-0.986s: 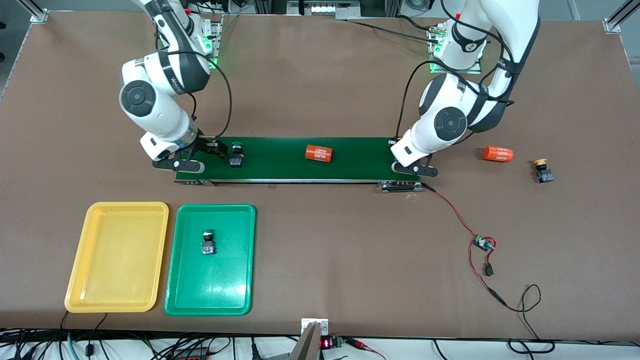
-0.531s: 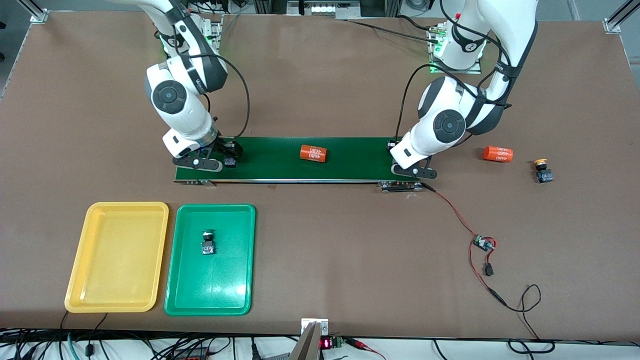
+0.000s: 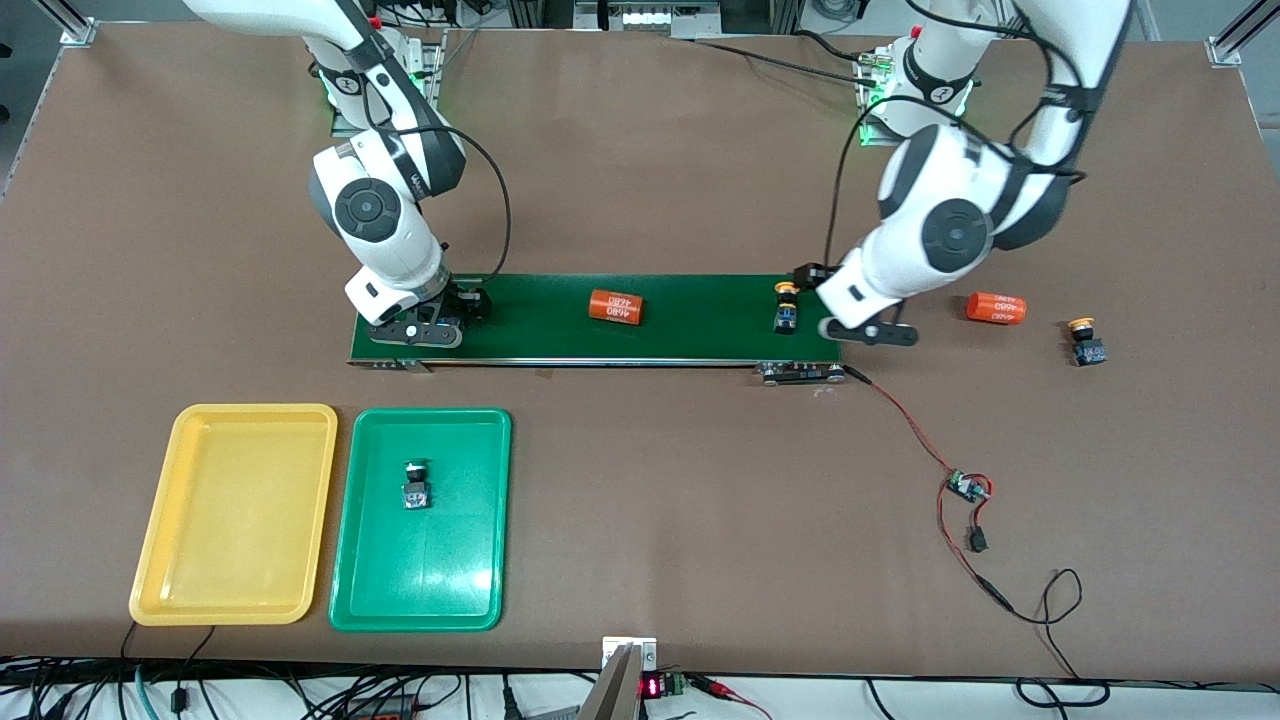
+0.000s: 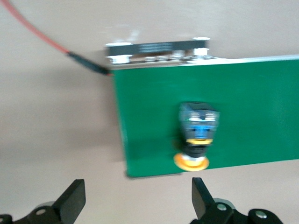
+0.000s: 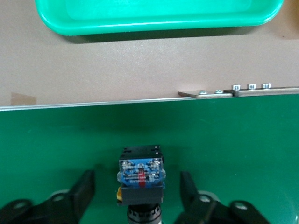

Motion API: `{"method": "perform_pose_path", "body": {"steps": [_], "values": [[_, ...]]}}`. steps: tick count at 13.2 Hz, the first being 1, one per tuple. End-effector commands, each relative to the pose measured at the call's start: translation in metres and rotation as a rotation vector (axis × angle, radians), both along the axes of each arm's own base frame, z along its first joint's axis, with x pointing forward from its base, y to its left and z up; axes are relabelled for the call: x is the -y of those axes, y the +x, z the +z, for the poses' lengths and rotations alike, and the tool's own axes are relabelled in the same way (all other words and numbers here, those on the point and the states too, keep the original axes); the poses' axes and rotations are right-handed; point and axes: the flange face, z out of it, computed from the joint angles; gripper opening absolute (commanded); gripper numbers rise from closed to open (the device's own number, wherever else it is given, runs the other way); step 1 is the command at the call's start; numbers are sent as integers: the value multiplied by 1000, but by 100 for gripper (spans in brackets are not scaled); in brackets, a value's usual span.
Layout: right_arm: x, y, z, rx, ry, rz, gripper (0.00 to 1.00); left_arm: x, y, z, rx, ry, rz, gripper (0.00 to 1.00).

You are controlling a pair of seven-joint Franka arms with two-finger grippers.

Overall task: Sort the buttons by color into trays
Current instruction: 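Grasp the red button with the right gripper and carry it to tray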

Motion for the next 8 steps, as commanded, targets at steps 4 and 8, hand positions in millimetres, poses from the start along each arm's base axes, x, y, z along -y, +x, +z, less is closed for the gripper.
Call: {"method": "perform_pose_path", "body": {"steps": [4, 8], "values": [[8, 0, 6, 23, -12, 8, 4, -105, 17, -19, -37, 22, 80, 100], [23, 28, 46, 57, -18, 75, 0, -147, 25, -33, -32, 37, 12, 100]]}}
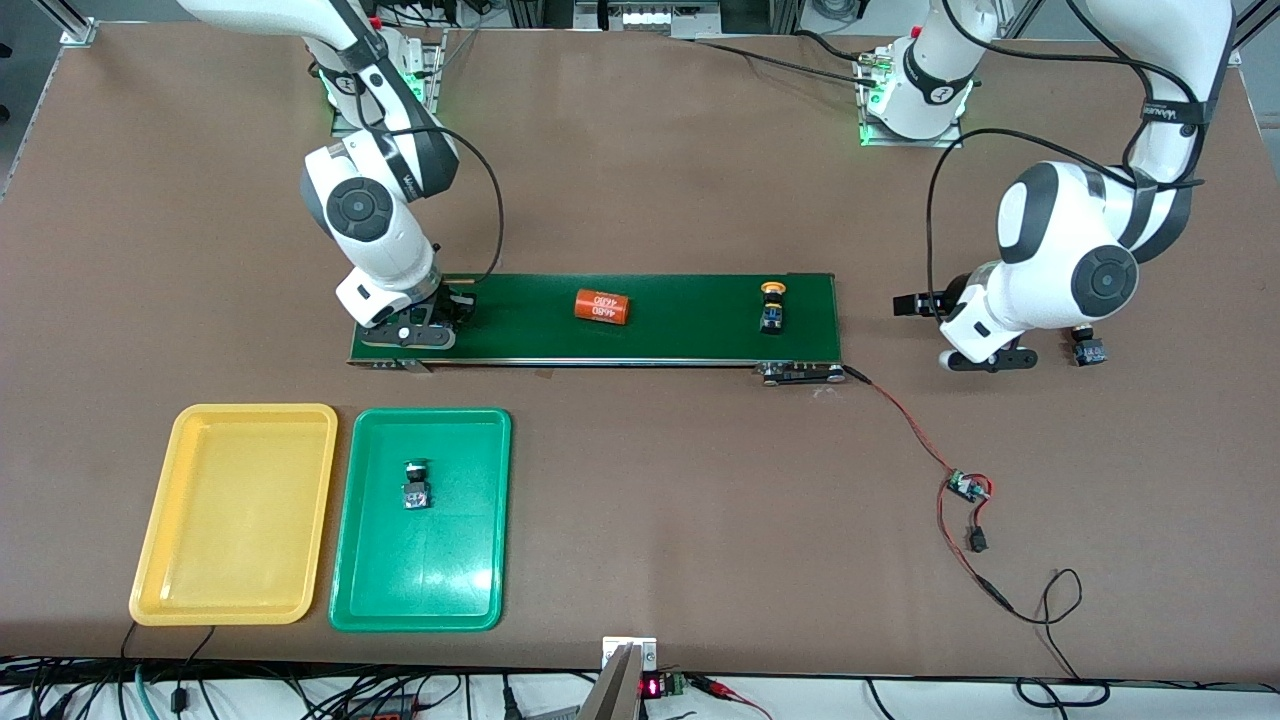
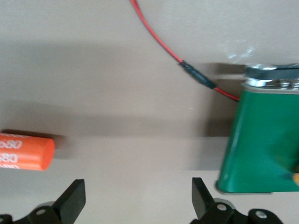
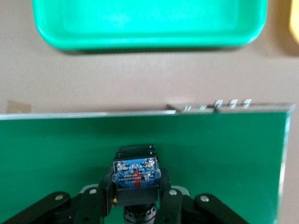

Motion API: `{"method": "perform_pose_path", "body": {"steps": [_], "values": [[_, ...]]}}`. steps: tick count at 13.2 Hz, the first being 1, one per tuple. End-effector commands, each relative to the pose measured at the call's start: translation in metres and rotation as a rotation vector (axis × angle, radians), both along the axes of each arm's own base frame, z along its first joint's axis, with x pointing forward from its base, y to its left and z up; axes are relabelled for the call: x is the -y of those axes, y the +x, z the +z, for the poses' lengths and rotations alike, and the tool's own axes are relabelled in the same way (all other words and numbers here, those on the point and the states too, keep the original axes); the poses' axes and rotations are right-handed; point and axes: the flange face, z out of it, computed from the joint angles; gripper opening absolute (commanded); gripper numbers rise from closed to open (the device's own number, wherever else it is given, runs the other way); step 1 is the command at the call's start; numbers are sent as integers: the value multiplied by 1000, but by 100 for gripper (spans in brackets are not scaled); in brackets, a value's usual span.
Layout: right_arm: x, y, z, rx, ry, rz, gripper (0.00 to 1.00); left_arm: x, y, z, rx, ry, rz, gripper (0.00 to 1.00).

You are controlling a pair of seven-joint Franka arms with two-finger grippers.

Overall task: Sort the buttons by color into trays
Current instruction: 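Grasp the red button with the right gripper and carry it to tray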

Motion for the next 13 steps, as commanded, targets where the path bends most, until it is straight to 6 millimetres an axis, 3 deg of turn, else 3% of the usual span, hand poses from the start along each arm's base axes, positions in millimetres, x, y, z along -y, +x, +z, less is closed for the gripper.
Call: {"method": "perform_pose_path", "body": {"steps": [1, 3, 5, 7, 10, 11, 13], "values": [[12, 25, 41, 40, -13, 35, 0, -31, 9, -2, 27, 47, -53, 100], [23, 54, 63, 91, 0, 43, 0, -74, 28, -1, 68, 72, -1, 100], [32, 83, 69, 121, 11, 35, 0, -110, 44, -8, 79, 74, 68, 100], [19, 115, 66, 144, 42, 28, 0, -145, 53, -19, 75, 71, 124, 100], [-19, 142, 23, 134, 50, 59, 0, -204, 50, -29, 89, 73, 213, 100], [-23, 147, 8, 127, 44, 58, 0, -214, 44, -35, 78, 71, 225, 100], [-25, 155, -21, 110, 29, 57, 0, -210, 36, -46, 62, 24, 86, 100]]}}
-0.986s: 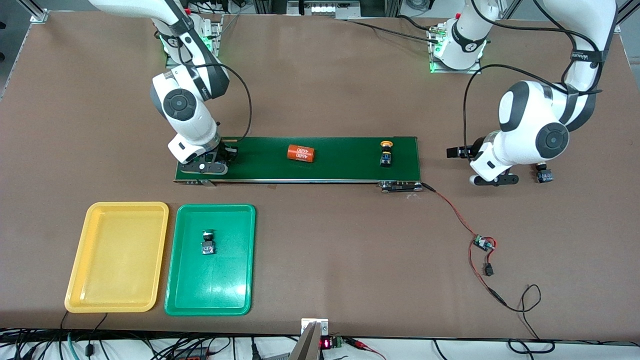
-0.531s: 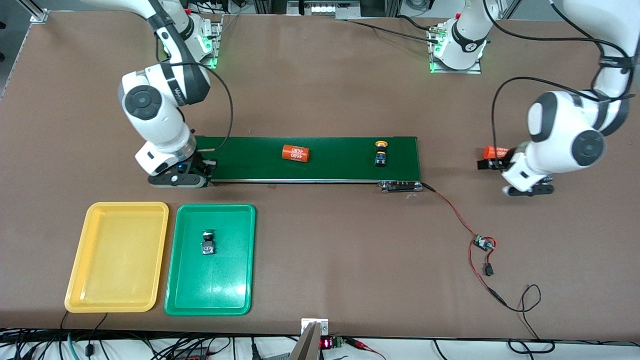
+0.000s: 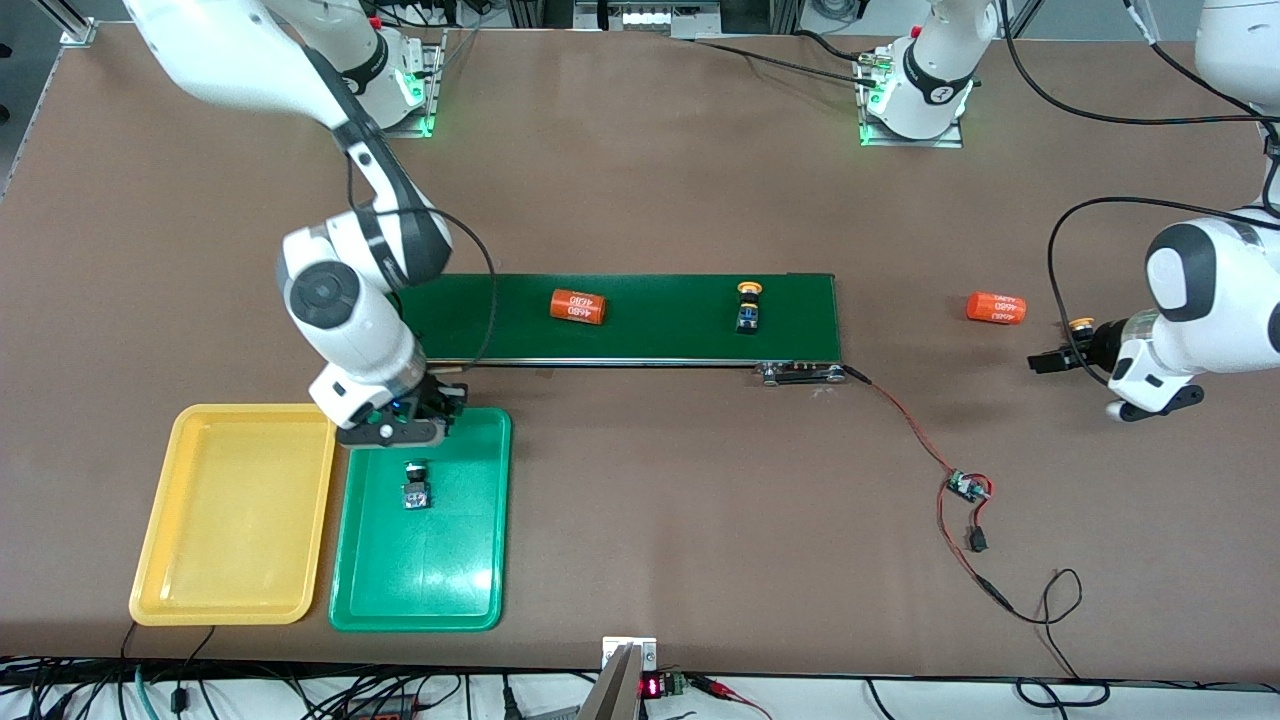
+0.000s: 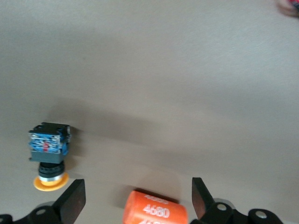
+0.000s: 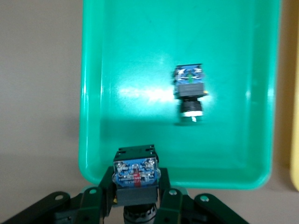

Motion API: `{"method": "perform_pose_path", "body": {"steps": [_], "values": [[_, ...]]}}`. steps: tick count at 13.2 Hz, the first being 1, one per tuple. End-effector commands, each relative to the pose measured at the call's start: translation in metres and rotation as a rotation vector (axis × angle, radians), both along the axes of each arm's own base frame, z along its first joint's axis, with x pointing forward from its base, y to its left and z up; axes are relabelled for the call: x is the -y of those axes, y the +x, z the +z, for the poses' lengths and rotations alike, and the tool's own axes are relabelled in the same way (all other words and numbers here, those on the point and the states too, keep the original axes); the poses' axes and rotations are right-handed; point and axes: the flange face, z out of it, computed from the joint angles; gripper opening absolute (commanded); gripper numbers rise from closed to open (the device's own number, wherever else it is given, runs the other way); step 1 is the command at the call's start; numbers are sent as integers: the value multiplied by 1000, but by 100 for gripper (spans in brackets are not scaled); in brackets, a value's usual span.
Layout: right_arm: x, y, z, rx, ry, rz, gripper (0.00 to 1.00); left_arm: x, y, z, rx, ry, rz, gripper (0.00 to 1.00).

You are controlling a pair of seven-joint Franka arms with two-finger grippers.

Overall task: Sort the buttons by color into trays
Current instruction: 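Release the red button in the tray while the left grasps cylinder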

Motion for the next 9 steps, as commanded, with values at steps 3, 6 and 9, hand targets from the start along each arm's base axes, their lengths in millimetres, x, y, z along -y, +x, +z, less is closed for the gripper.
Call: {"method": "perform_pose_path", "body": {"steps": [3, 6, 9], "values": [[0, 30, -46, 69, 16, 2, 0, 11, -22, -20, -60, -110, -337, 100], [0, 29, -55, 71, 19, 2, 0, 26, -34, -30, -78, -233, -642, 100], [-2, 26, -66, 59, 15, 0, 37, 34, -40, -27, -62, -305, -851, 100]]}}
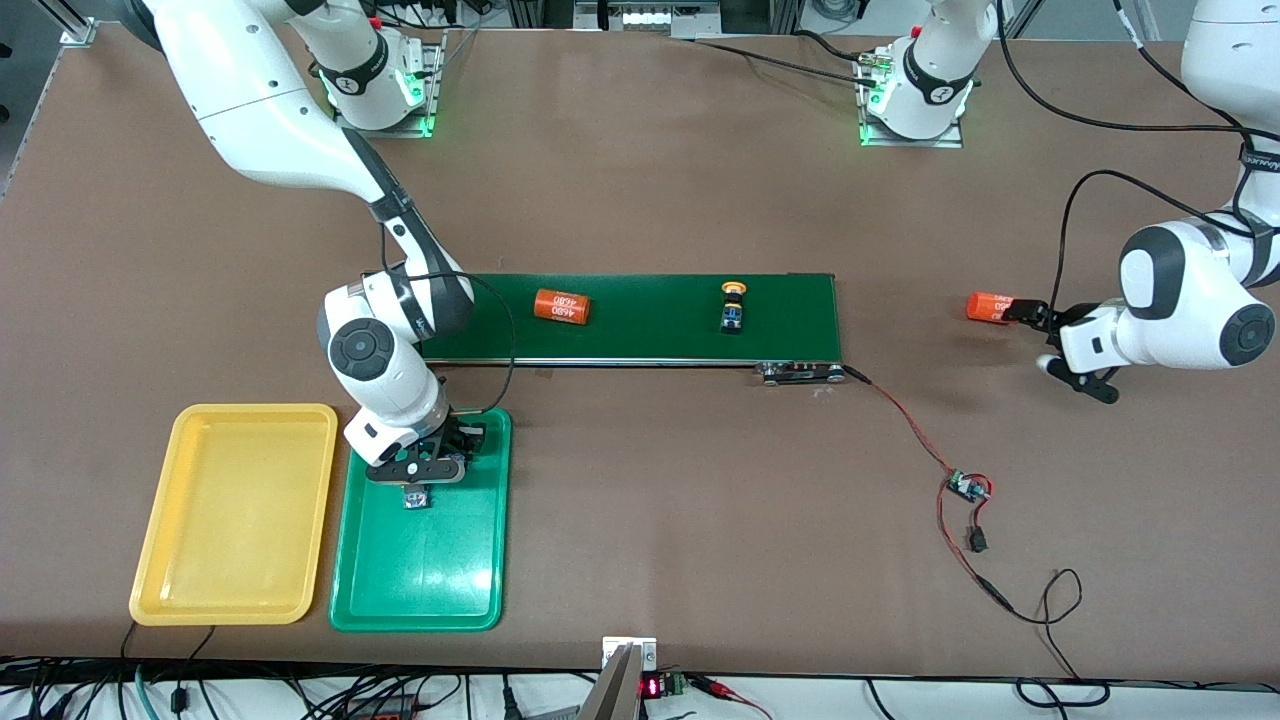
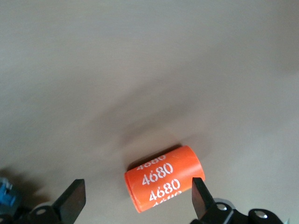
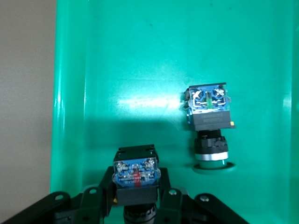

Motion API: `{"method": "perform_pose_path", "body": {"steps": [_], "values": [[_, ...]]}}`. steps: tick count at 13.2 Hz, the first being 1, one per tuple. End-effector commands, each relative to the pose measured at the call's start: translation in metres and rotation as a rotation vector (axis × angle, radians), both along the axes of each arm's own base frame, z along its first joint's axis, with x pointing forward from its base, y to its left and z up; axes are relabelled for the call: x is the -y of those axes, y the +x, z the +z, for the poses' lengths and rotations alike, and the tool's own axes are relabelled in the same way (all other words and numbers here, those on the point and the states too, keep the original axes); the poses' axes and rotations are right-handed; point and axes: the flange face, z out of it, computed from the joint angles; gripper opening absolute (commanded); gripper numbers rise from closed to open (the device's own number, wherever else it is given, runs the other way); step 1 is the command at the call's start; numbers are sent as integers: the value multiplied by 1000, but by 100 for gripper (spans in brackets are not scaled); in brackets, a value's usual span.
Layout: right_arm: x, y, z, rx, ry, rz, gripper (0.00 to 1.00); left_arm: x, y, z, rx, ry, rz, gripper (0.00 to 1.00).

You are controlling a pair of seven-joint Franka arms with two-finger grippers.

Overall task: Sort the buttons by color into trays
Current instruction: 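Release the red button in the tray while the left grasps cylinder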

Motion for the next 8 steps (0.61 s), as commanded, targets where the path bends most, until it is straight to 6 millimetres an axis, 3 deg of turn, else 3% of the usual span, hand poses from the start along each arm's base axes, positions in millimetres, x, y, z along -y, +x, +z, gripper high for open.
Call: {"method": "perform_pose_path", "body": {"steps": [1, 2, 5, 7, 8], "values": [[0, 3, -5, 7, -12, 5, 57, 6, -9, 9, -9, -43, -145, 100], [0, 3, -5, 7, -11, 5, 79, 14, -11, 10, -20, -84, -235, 100], [5, 3, -7, 7, -29, 21, 80, 37, -1, 31, 47, -156, -493, 100], [7, 5, 2, 13, -32, 29, 100, 46, 6, 48, 116, -184, -649, 100], [11, 2, 11, 9, -37, 26, 100, 50, 6, 45, 147, -201, -738, 100]]}}
